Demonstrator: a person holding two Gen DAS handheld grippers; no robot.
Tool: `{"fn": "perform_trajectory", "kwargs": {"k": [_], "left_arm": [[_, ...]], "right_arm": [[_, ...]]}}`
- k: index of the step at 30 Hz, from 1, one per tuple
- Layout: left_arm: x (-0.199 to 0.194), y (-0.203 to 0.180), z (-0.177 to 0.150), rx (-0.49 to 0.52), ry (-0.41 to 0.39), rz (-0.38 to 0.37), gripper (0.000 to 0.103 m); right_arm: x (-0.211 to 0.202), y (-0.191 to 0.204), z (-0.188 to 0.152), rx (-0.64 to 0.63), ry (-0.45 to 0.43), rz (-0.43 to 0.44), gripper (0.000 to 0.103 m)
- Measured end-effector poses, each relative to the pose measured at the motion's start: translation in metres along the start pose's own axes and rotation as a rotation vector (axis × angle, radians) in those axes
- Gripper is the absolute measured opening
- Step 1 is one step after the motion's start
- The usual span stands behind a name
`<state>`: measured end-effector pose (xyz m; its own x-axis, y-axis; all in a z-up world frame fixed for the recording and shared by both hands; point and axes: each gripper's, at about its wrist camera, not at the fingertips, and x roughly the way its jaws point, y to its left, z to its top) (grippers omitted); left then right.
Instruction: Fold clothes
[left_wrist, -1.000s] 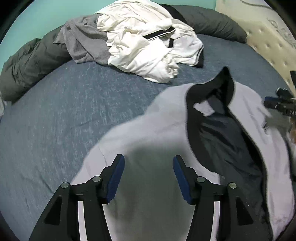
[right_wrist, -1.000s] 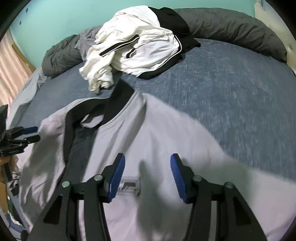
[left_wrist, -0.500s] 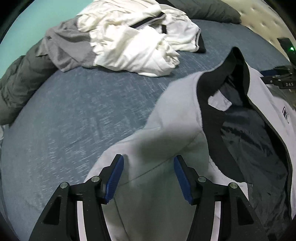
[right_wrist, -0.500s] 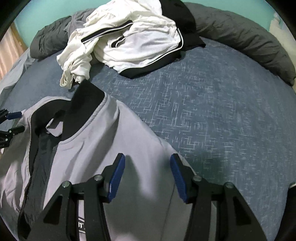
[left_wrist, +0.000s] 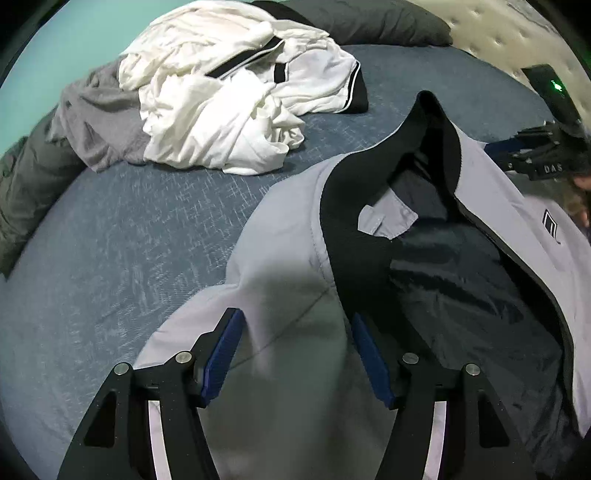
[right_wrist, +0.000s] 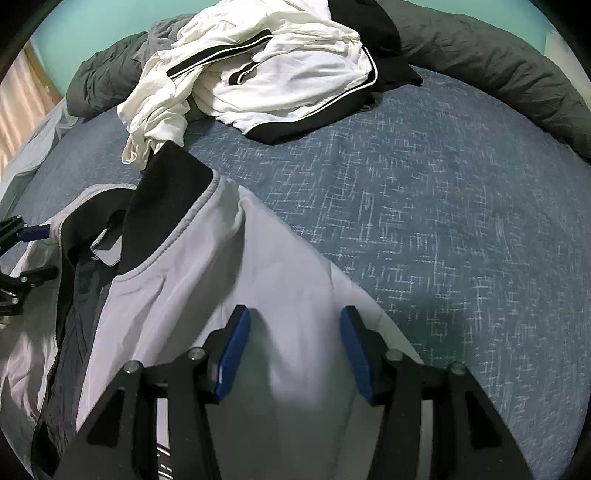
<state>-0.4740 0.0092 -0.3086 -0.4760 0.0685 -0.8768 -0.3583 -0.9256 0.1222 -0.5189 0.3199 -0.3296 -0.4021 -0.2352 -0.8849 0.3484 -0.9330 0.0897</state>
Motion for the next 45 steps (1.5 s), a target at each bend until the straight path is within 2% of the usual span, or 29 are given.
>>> {"fn": "perform_trajectory", "kwargs": {"k": [3, 5, 7, 9, 14, 17, 18, 21, 22, 24, 25, 26, 28, 31, 33, 34, 35, 36, 37, 40, 45], "left_arm": [[0.005, 0.005, 0.002, -0.005, 0.009, 0.015, 0.02], [0.002, 0.011, 0.005, -0.023, -0.002, 0.018, 0.01], [-0.005, 0.02, 0.007, -0.06, -0.024, 0.006, 0.007], [-0.013, 0.032, 0.011, -0.106, -0.051, -0.012, 0.006], [-0.025, 0.054, 0.033, -0.219, -0.095, -0.041, 0.006], [-0.029, 0.065, 0.044, -0.302, -0.113, -0.101, 0.005], [-0.026, 0.068, 0.047, -0.326, -0.106, -0.116, 0.005], [-0.016, 0.073, 0.046, -0.372, -0.086, -0.123, 0.006], [-0.014, 0.073, 0.044, -0.38, -0.084, -0.124, 0.006], [-0.01, 0.071, 0.041, -0.375, -0.084, -0.117, 0.006], [-0.008, 0.069, 0.04, -0.367, -0.084, -0.113, 0.006], [-0.008, 0.068, 0.039, -0.363, -0.083, -0.114, 0.006], [-0.006, 0.068, 0.038, -0.353, -0.083, -0.112, 0.006], [-0.004, 0.07, 0.037, -0.352, -0.086, -0.113, 0.006], [-0.002, 0.071, 0.035, -0.353, -0.084, -0.112, 0.005], [-0.001, 0.07, 0.035, -0.352, -0.081, -0.11, 0.006], [0.0, 0.069, 0.034, -0.35, -0.08, -0.108, 0.005], [0.001, 0.069, 0.034, -0.348, -0.08, -0.106, 0.005], [0.001, 0.068, 0.034, -0.348, -0.082, -0.103, 0.006], [-0.003, 0.069, 0.034, -0.351, -0.096, -0.092, 0.006], [-0.017, 0.076, 0.039, -0.372, -0.13, -0.094, 0.005]], "right_arm": [[0.0, 0.004, 0.0, -0.02, -0.01, 0.005, 0.034], [-0.001, 0.007, 0.0, -0.04, -0.016, 0.003, 0.016], [-0.001, 0.01, 0.0, -0.061, -0.023, -0.012, 0.003], [-0.002, 0.013, 0.0, -0.079, -0.035, -0.03, 0.0], [-0.016, 0.02, 0.014, -0.096, -0.09, -0.059, 0.0], [-0.023, 0.025, 0.025, -0.105, -0.115, -0.066, 0.0], [-0.025, 0.027, 0.029, -0.109, -0.12, -0.061, 0.0], [-0.03, 0.032, 0.035, -0.103, -0.143, 0.036, 0.0], [-0.032, 0.036, 0.036, -0.113, -0.156, 0.047, 0.001], [-0.024, 0.038, 0.036, -0.108, -0.13, 0.031, 0.022], [-0.016, 0.038, 0.035, -0.104, -0.101, 0.026, 0.057], [-0.009, 0.037, 0.032, -0.103, -0.073, 0.017, 0.067], [0.005, 0.036, 0.027, -0.106, -0.035, -0.008, 0.067], [0.015, 0.031, 0.023, -0.073, -0.04, -0.015, 0.066], [0.021, 0.029, 0.024, -0.081, -0.038, -0.017, 0.063], [0.024, 0.028, 0.024, -0.088, -0.032, -0.013, 0.053], [0.025, 0.029, 0.023, -0.093, -0.035, -0.004, 0.035], [0.026, 0.03, 0.022, -0.098, -0.041, 0.007, 0.024], [0.027, 0.033, 0.021, -0.115, -0.042, 0.016, 0.008], [0.027, 0.05, 0.019, -0.177, -0.051, -0.037, 0.002], [-0.001, 0.047, 0.023, -0.151, -0.163, -0.043, 0.002]]}}
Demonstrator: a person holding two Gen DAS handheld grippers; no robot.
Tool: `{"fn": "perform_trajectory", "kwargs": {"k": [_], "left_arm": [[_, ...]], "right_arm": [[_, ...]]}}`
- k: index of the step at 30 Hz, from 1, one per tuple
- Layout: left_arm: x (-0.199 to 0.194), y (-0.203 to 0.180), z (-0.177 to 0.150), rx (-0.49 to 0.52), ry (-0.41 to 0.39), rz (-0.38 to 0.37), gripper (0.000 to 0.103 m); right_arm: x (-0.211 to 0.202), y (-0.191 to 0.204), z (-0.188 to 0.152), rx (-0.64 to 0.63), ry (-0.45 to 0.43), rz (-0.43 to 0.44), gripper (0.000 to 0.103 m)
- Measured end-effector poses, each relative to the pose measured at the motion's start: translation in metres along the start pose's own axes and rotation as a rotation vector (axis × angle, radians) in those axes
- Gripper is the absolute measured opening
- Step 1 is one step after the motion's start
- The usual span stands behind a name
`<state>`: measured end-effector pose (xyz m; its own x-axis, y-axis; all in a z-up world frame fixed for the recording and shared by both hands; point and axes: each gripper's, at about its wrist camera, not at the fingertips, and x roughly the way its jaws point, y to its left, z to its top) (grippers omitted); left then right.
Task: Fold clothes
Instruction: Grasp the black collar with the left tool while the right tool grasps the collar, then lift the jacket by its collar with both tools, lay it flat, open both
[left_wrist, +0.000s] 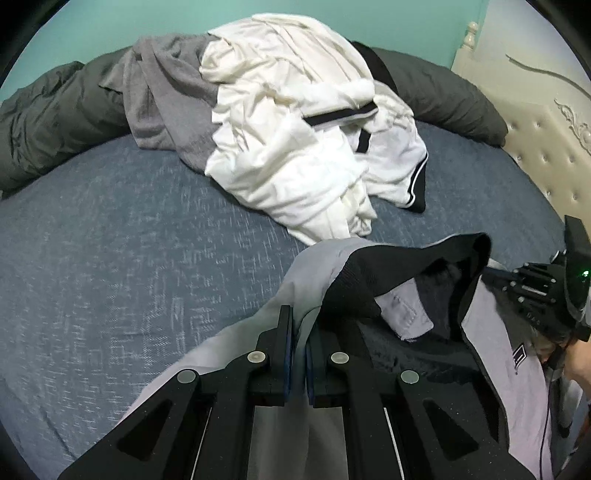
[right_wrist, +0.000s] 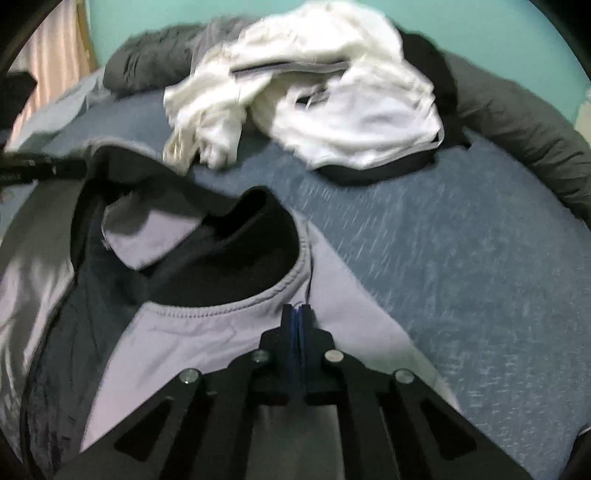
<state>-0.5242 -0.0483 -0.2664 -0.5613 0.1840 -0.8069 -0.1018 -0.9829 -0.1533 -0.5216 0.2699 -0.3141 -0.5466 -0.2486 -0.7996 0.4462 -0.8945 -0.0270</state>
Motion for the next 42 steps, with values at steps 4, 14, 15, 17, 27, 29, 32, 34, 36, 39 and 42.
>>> {"fn": "perform_trajectory", "kwargs": {"k": [4, 14, 15, 17, 27, 29, 32, 34, 36, 39, 42], "left_arm": [[-0.006, 0.008, 0.011, -0.049, -0.013, -0.022, 0.005], [0.017, 0.027, 0.032, -0.209, 0.001, -0.069, 0.005], [0.021, 0.026, 0.033, -0.207, 0.003, -0.064, 0.005], [0.031, 0.024, 0.034, -0.204, 0.009, -0.05, 0.005], [0.034, 0.025, 0.024, -0.254, -0.038, -0.073, 0.059], [0.016, 0.025, 0.023, -0.258, -0.059, -0.078, 0.059], [-0.022, 0.025, 0.008, -0.283, -0.105, -0.119, 0.06], [-0.043, 0.024, -0.009, -0.285, -0.117, -0.135, 0.06], [-0.064, 0.019, -0.033, -0.263, -0.115, -0.117, 0.06], [-0.088, 0.015, -0.074, -0.244, -0.104, -0.088, 0.06], [-0.11, 0.021, -0.119, -0.287, -0.104, -0.075, 0.06]], "right_arm": [[-0.022, -0.011, 0.02, 0.014, -0.073, -0.045, 0.001], [-0.018, -0.019, 0.059, -0.026, -0.07, -0.16, 0.001], [-0.014, -0.02, 0.06, -0.023, -0.065, -0.172, 0.001], [-0.003, -0.022, 0.059, -0.014, -0.05, -0.197, 0.001], [0.035, -0.031, 0.038, 0.092, 0.01, -0.145, 0.004], [0.022, -0.034, 0.036, 0.119, -0.027, -0.13, 0.009], [-0.012, -0.038, 0.027, 0.19, -0.112, -0.087, 0.027], [-0.037, -0.036, 0.018, 0.229, -0.158, -0.055, 0.035], [-0.065, -0.035, -0.001, 0.301, -0.197, 0.047, 0.037], [-0.093, -0.022, -0.03, 0.381, -0.201, 0.12, 0.048], [-0.117, -0.001, -0.068, 0.464, -0.193, 0.197, 0.048]]}}
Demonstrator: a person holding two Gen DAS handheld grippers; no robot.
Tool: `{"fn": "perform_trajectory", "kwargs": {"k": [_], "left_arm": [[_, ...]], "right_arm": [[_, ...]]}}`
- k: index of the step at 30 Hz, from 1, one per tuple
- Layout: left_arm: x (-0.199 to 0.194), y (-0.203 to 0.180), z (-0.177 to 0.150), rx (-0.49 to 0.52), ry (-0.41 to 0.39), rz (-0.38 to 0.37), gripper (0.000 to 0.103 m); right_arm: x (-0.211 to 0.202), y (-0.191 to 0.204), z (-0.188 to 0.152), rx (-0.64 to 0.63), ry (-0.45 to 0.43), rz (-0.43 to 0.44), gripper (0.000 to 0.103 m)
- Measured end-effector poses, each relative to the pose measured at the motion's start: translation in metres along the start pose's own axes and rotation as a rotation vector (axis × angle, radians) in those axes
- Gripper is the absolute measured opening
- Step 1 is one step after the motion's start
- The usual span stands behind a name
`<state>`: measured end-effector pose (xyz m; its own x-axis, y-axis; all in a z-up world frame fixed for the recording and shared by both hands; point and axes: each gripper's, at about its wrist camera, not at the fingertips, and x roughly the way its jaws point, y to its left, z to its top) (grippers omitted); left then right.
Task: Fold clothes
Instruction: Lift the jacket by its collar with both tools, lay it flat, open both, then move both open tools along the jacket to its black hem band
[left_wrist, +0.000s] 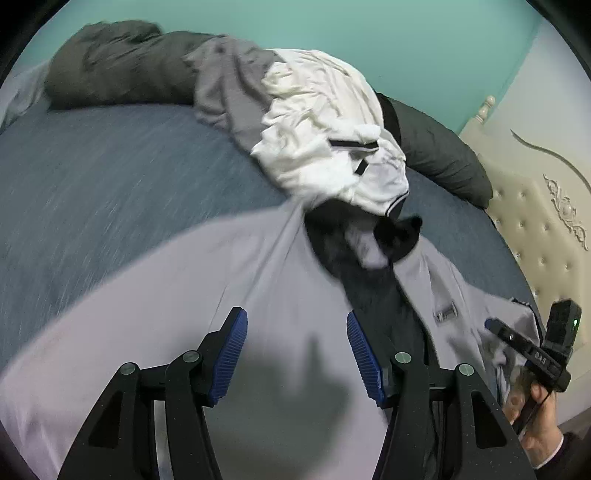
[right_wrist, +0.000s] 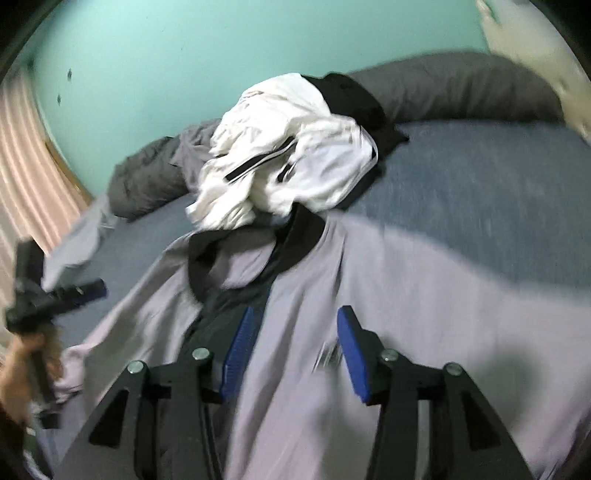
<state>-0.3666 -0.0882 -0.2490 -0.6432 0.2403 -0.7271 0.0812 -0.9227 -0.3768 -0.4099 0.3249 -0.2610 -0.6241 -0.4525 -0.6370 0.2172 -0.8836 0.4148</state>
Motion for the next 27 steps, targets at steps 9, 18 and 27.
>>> {"fn": "perform_trajectory", "kwargs": {"k": [9, 18, 27], "left_arm": [[-0.062, 0.031, -0.121, -0.109, 0.026, 0.048, 0.06], [-0.105, 0.023, -0.191, -0.141, 0.005, 0.048, 0.061], [-0.12, 0.032, -0.224, -0.155, 0.023, 0.031, 0.061]], "right_arm": [[-0.065, 0.04, -0.119, 0.073, 0.055, 0.088, 0.048], [-0.124, 0.051, -0.184, 0.104, 0.054, 0.018, 0.048], [-0.126, 0.09, -0.215, 0.071, 0.11, 0.075, 0.048]]}}
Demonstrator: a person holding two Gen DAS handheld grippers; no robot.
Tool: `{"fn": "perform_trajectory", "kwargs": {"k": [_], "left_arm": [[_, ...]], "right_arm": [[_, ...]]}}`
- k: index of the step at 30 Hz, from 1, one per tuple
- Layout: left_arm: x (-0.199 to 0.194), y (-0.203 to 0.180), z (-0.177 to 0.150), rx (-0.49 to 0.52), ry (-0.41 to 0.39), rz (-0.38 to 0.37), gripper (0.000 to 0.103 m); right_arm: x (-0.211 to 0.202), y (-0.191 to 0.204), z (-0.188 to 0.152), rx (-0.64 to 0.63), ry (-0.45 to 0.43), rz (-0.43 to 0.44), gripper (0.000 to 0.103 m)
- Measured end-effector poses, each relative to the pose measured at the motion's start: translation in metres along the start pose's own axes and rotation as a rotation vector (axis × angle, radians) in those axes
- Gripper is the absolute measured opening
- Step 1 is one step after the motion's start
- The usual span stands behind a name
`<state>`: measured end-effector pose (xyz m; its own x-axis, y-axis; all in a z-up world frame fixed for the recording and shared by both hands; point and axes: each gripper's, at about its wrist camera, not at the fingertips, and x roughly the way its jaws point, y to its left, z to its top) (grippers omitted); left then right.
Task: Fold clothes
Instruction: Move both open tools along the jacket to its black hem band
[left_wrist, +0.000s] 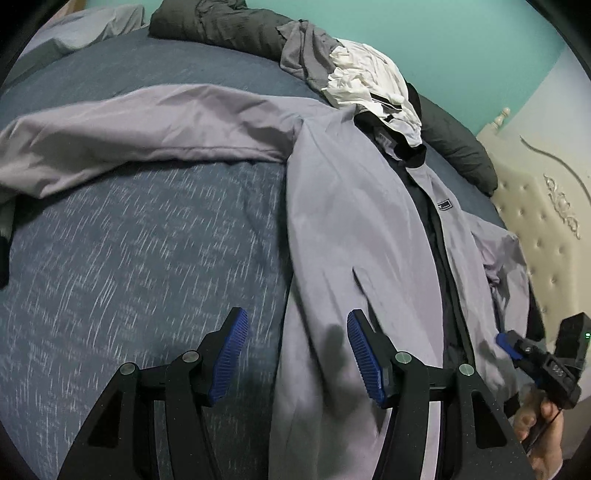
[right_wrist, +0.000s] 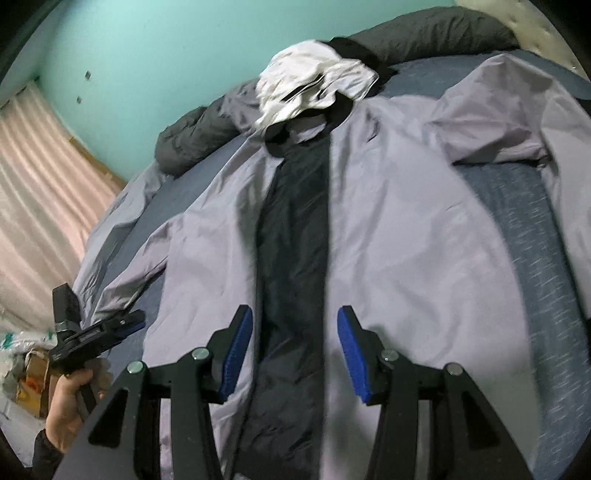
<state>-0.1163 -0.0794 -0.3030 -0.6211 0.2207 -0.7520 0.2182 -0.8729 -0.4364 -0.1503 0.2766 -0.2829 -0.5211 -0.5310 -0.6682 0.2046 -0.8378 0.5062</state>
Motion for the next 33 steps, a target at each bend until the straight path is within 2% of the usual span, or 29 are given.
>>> {"fn": "perform_trajectory", "kwargs": {"k": [5, 7, 13, 16, 18, 20, 22, 28, 33], "left_arm": [[-0.006, 0.014, -0.01, -0.015, 0.019, -0.02, 0.061], [-0.006, 0.019, -0.013, -0.044, 0.036, -0.061, 0.061], [-0.014, 0.02, -0.018, -0.035, 0.035, -0.058, 0.061], [-0.016, 0.023, -0.02, -0.046, 0.039, -0.067, 0.061], [-0.018, 0.023, -0.021, -0.045, 0.04, -0.07, 0.061], [-0.02, 0.023, -0.022, -0.04, 0.041, -0.069, 0.061], [-0.022, 0.024, -0.022, -0.04, 0.04, -0.07, 0.061], [-0.03, 0.025, -0.021, -0.043, 0.028, -0.074, 0.061], [-0.035, 0.026, -0.021, -0.043, 0.028, -0.086, 0.061]], "right_arm": [[0.024, 0.017, -0.011, 0.007, 0.067, 0.033, 0.048], [0.034, 0.024, -0.014, 0.015, 0.091, 0.045, 0.048], [0.069, 0.037, -0.026, 0.016, 0.184, 0.051, 0.048], [0.08, 0.036, -0.029, 0.038, 0.201, 0.076, 0.048], [0.083, 0.034, -0.031, 0.054, 0.206, 0.079, 0.037], [0.082, 0.035, -0.032, 0.046, 0.207, 0.076, 0.015], [0.076, 0.04, -0.03, 0.018, 0.203, 0.092, 0.003], [0.051, 0.045, -0.016, 0.006, 0.147, 0.147, 0.002], [0.027, 0.044, 0.004, -0.032, 0.081, 0.1, 0.002]]}}
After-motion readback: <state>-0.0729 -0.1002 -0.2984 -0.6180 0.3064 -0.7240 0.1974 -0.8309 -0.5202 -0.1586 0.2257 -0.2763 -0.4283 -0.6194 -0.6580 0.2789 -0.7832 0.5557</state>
